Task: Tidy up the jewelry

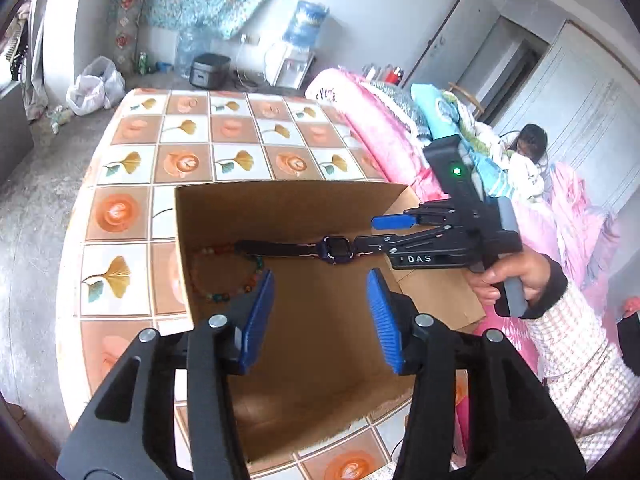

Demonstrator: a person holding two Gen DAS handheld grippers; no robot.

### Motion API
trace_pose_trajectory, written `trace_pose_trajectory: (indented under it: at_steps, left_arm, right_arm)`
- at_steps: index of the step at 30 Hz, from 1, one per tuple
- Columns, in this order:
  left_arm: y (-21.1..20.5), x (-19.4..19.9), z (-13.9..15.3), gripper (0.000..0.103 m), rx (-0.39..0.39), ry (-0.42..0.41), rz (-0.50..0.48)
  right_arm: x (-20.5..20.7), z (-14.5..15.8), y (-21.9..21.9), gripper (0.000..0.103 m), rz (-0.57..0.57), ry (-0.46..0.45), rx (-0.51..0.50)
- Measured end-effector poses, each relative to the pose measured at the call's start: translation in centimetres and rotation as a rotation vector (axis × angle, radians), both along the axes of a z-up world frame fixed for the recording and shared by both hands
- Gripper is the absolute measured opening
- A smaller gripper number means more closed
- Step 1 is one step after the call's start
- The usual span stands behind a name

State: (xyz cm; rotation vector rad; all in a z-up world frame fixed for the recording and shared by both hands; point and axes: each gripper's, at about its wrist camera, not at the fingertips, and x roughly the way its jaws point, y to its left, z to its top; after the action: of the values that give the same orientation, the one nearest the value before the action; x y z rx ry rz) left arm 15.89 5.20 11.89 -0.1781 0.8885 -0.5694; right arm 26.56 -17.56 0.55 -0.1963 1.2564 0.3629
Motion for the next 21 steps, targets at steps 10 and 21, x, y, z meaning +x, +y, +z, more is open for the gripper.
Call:
trace_pose_trajectory:
  at_steps: [10,21]
  left_arm:
    - [6.3,-7.4,-0.6,0.054,-0.091,-0.101,0.106]
    - [8.6,-11.3,-3.7,0.055,-0.038,-0.135,0.135]
  right_arm:
    - [2.0,-3.3,1.7,0.051,-0.045,0.100,-0.102]
    - [2.5,-5.9,1.0,0.060,-0.150,0.219,-0.069]
